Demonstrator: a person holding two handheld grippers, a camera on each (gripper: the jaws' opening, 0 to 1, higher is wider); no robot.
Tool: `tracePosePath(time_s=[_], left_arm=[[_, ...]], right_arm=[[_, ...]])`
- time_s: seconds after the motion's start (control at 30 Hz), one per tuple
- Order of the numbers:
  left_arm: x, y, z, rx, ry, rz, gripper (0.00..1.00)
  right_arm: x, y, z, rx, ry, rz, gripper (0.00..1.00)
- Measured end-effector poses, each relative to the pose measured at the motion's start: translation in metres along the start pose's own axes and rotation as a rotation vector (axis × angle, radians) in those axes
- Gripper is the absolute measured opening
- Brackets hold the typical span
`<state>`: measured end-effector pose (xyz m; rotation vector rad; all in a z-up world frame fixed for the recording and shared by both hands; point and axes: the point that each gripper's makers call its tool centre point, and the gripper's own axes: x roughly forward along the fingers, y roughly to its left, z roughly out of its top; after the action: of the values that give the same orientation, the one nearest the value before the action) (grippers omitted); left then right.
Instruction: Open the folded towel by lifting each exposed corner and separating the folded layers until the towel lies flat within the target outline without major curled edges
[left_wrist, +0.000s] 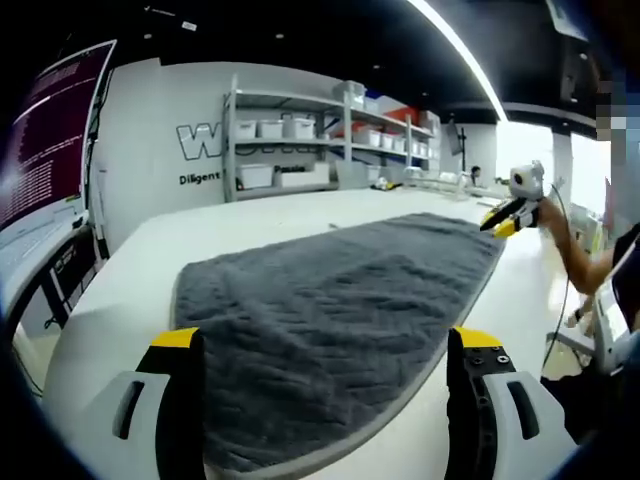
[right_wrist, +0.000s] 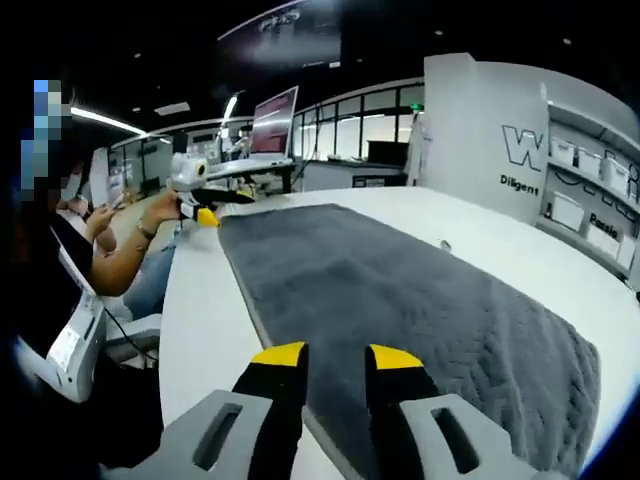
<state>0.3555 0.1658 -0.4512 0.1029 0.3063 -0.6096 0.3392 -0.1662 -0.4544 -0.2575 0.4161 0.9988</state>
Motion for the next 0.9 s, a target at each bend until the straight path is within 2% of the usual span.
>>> tracePosePath(time_s=[0.13, 0.3, 0.5, 0.9], left_arm=[[-0.001, 0.001, 0.001, 0.002, 0.000, -0.003, 0.99], [-0.001, -0.002, 0.000, 0.004, 0.003, -0.007, 0.99], [-0.001, -0.002, -0.003, 0.004, 0.012, -0.006, 0.99], [0.003, -0.005, -0.006, 0.005, 0.019, -0.013, 0.99]], right_arm=[[0.028, 0.015, -0.005, -0.018, 0.039, 0.068, 0.14], [0.044, 0.026, -0.008, -0.012, 0.044, 0.119, 0.10], [0.055, 0.036, -0.019, 0.007, 0.080, 0.172, 0.10], [0.056, 0.043, -0.018, 0.029, 0.055, 0.189, 0.09]])
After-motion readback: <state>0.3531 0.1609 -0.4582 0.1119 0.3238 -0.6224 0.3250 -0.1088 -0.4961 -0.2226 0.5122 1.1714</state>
